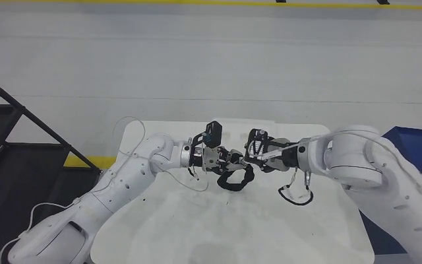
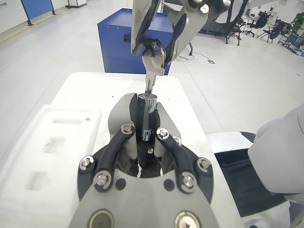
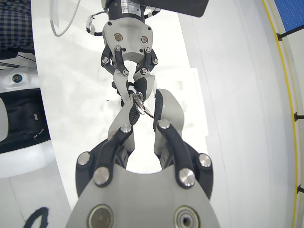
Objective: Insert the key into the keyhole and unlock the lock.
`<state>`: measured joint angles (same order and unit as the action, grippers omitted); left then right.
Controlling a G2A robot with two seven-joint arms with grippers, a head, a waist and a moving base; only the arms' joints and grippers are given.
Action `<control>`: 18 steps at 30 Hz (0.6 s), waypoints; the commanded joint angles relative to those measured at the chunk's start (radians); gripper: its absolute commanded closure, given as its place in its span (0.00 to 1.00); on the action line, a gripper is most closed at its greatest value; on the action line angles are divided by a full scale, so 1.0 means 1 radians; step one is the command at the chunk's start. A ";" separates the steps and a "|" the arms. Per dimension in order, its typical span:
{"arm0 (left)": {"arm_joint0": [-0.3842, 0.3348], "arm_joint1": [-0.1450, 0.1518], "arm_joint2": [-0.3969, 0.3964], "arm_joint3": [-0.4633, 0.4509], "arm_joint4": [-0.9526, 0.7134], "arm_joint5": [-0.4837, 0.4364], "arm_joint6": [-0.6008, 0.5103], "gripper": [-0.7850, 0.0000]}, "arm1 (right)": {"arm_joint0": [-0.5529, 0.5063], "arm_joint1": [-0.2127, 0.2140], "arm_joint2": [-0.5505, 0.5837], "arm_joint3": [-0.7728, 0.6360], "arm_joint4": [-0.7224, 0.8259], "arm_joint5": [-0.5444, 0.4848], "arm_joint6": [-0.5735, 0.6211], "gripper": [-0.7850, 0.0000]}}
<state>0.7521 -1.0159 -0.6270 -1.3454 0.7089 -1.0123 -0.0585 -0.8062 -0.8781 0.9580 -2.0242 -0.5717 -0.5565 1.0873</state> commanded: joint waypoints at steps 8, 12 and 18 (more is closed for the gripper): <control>-0.008 0.000 0.015 0.001 0.008 0.000 0.018 1.00 | -0.002 -0.001 -0.002 0.014 0.086 0.086 0.037 1.00; -0.012 0.000 0.018 0.004 0.015 0.000 0.027 1.00 | -0.010 -0.003 0.002 0.023 0.122 0.151 0.036 1.00; -0.010 -0.001 0.012 0.008 0.041 0.000 0.046 1.00 | -0.041 -0.002 0.024 0.033 0.185 0.264 0.033 1.00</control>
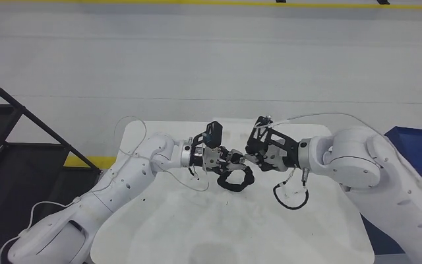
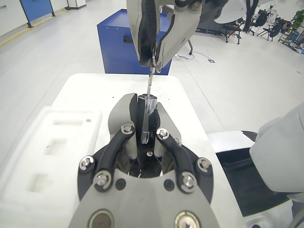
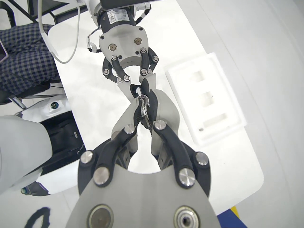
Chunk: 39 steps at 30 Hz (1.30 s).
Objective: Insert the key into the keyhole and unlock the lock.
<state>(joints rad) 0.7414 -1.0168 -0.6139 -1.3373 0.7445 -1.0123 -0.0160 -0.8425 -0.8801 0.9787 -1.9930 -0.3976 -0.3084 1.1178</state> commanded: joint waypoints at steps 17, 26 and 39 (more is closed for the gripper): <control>0.025 -0.015 -0.044 -0.010 0.119 0.001 0.061 1.00 | -0.090 0.003 0.070 0.012 0.158 0.220 -0.052 1.00; 0.049 -0.022 -0.079 -0.003 0.142 0.006 0.098 1.00 | -0.103 0.005 0.102 0.004 0.152 0.177 -0.079 0.00; 0.095 -0.025 -0.165 0.014 0.052 0.034 0.156 1.00 | -0.225 0.026 0.193 0.012 -0.003 -0.154 -0.241 0.00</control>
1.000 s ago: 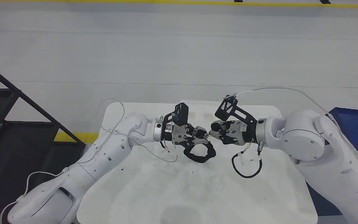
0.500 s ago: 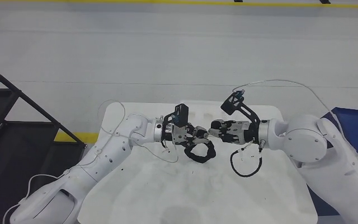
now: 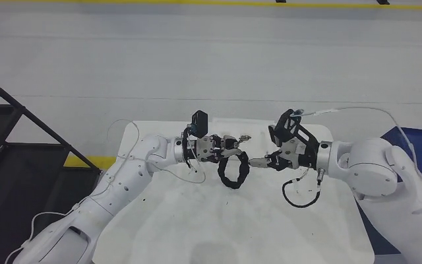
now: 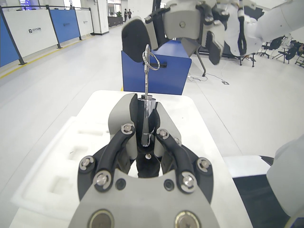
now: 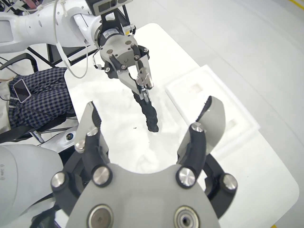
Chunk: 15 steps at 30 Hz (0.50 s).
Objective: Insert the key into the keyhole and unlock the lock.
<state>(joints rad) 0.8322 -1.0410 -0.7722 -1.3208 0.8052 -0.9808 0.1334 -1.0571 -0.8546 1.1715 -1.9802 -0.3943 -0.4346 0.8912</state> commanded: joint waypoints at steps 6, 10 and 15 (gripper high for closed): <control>0.019 -0.004 -0.029 -0.027 -0.035 -0.022 0.016 1.00 | -0.045 -0.005 -0.036 0.034 -0.084 -0.093 -0.093 0.00; 0.023 -0.010 -0.035 -0.043 -0.047 -0.031 0.012 1.00 | -0.034 -0.017 -0.080 0.067 -0.122 -0.131 -0.173 0.09; 0.026 -0.015 -0.038 -0.053 -0.061 -0.031 0.008 1.00 | -0.001 -0.034 -0.135 0.103 -0.147 -0.145 -0.211 0.75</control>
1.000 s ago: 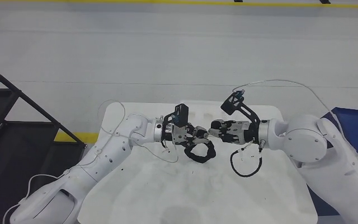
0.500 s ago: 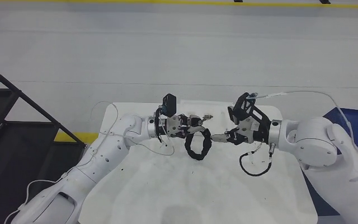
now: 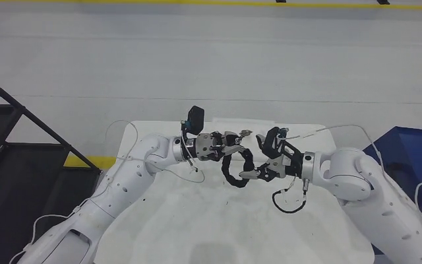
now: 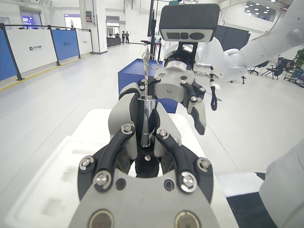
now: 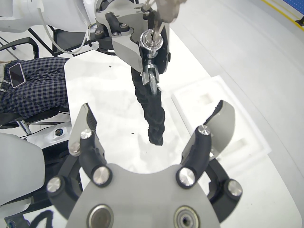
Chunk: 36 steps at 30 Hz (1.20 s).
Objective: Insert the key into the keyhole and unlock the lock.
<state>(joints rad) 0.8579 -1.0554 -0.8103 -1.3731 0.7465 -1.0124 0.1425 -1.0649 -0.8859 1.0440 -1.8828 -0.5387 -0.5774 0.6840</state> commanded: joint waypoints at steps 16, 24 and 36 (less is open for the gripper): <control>0.008 0.003 -0.017 0.005 -0.064 0.000 -0.004 1.00 | 0.021 -0.006 -0.006 -0.003 -0.071 -0.026 0.042 1.00; 0.013 0.021 -0.063 0.019 0.136 0.000 -0.046 1.00 | 0.018 0.008 -0.008 -0.041 -0.153 -0.028 0.264 1.00; 0.018 0.051 0.031 0.047 0.354 0.000 -0.110 1.00 | 0.111 -0.014 -0.127 0.053 -0.072 -0.004 0.440 0.06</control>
<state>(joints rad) 0.8819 -1.0052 -0.7867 -1.3368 1.1012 -1.0123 0.0299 -0.9603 -0.8987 0.9196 -1.8347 -0.6201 -0.5828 1.1234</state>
